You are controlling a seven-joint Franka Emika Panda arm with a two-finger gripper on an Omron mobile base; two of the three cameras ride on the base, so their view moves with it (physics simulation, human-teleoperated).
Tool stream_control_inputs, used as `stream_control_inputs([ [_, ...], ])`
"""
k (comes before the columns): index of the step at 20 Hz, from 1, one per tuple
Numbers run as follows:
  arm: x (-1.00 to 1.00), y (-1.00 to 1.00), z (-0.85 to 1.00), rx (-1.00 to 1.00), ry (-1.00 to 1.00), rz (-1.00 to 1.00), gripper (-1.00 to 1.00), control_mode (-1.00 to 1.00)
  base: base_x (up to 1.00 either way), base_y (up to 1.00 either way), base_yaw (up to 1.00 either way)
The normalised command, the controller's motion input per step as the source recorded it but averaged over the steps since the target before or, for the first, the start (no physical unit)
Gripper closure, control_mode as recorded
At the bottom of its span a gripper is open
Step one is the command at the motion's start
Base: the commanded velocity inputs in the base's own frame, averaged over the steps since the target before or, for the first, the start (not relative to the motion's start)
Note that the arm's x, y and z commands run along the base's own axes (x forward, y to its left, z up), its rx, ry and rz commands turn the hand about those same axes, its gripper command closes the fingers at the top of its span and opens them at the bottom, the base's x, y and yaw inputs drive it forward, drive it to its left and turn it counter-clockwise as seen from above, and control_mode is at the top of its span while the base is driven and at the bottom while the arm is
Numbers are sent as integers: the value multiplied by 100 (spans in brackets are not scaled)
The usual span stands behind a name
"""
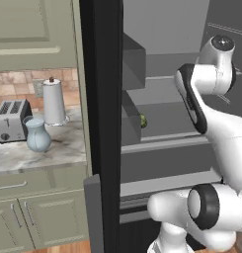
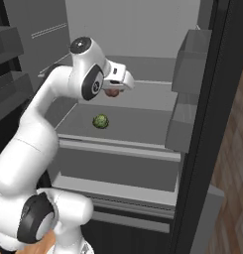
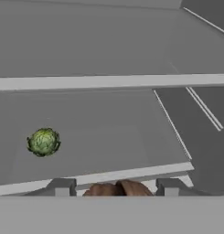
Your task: Move the artichoke and walnut from the top shelf to the second highest shelf to make space. Then, place the pitcher from the counter on the cleared top shelf.
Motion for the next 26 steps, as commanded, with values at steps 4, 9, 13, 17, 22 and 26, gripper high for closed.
stream_control_inputs([
  [4, -100, 12, -19, 0, -2, 15, 100, -100, 0, 0, 0],
  [9, -85, 0, -48, 0, -5, 16, 100, -100, 0, 0, 0],
  [13, -19, 0, -76, 0, 0, 14, 100, -100, 0, 0, 0],
  [17, 7, 0, -74, 0, 0, 7, 100, -100, 0, 0, 0],
  [22, 36, 0, -42, 0, 0, 4, 100, -100, 0, 0, 0],
  [26, 54, 0, -5, 4, 1, 0, 100, -100, 0, 0, 0],
])
